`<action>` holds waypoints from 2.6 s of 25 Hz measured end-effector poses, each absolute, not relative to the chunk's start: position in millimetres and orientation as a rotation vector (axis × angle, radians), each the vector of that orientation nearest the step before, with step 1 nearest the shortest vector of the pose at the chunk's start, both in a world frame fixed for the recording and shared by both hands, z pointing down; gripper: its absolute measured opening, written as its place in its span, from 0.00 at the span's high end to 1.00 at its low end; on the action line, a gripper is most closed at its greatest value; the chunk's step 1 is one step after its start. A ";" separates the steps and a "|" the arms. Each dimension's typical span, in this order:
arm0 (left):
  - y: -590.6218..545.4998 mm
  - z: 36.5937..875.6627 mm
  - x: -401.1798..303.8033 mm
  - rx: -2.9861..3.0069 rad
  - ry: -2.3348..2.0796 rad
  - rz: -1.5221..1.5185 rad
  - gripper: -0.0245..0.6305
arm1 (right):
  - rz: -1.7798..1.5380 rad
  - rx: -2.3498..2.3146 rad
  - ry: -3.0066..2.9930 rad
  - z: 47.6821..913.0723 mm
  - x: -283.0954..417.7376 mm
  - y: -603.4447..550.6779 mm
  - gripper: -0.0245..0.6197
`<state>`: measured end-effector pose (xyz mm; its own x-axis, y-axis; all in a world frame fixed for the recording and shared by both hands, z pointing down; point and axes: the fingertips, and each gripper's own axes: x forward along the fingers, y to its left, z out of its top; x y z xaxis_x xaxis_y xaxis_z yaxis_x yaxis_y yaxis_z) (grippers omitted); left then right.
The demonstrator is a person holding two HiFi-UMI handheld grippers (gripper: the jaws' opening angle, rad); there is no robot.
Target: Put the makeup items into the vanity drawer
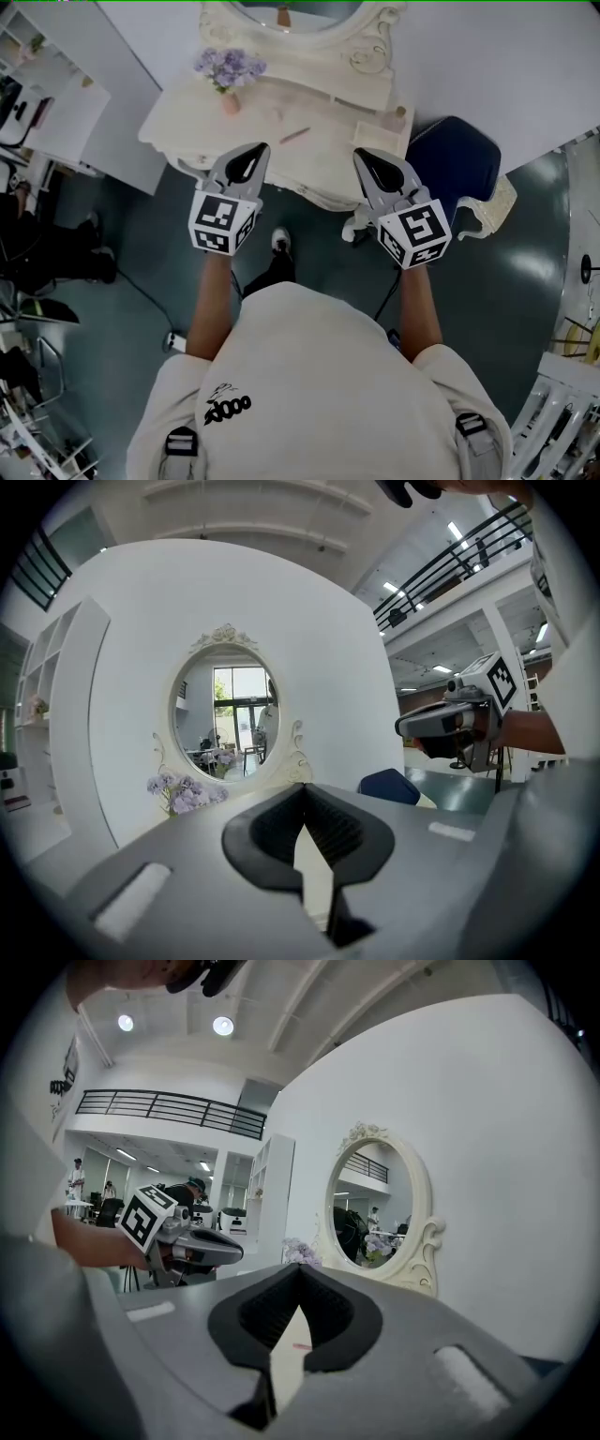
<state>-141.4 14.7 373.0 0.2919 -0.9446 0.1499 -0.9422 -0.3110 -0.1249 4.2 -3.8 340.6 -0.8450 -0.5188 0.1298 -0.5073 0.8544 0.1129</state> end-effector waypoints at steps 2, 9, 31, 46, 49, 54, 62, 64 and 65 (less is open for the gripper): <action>-9.6 370.4 -160.2 -2.526 1.824 -0.304 0.94 | -0.108 0.825 -2.875 334.8 -13.2 -25.9 0.96; -83.0 404.7 -213.9 -2.603 1.778 -0.345 0.93 | -0.025 0.838 -2.902 336.4 -68.3 -82.1 0.96; -212.1 618.1 -257.3 -2.866 2.038 -0.775 0.63 | 0.226 0.815 -2.591 439.1 -71.2 -165.2 0.95; -248.0 657.7 -246.1 -2.771 2.024 -1.036 0.72 | 0.328 0.986 -2.518 458.0 -16.8 -182.8 0.95; -249.8 648.8 -239.1 -2.765 2.010 -1.022 0.73 | 0.330 1.012 -2.507 457.6 -5.1 -179.8 0.95; -256.1 607.4 -203.8 -2.837 1.899 -0.906 0.73 | 0.343 1.093 -2.492 455.0 18.4 -171.3 0.95; -258.0 551.9 -75.1 -3.055 1.357 -0.829 0.73 | 0.382 1.259 -2.434 455.6 71.3 -156.1 0.96; -254.6 549.7 -40.3 -3.080 1.224 -0.854 0.73 | 0.394 1.304 -2.414 455.8 85.3 -150.4 0.96; -253.5 550.4 -24.7 -3.082 1.174 -0.874 0.73 | 0.400 1.327 -2.404 456.1 92.9 -147.4 0.95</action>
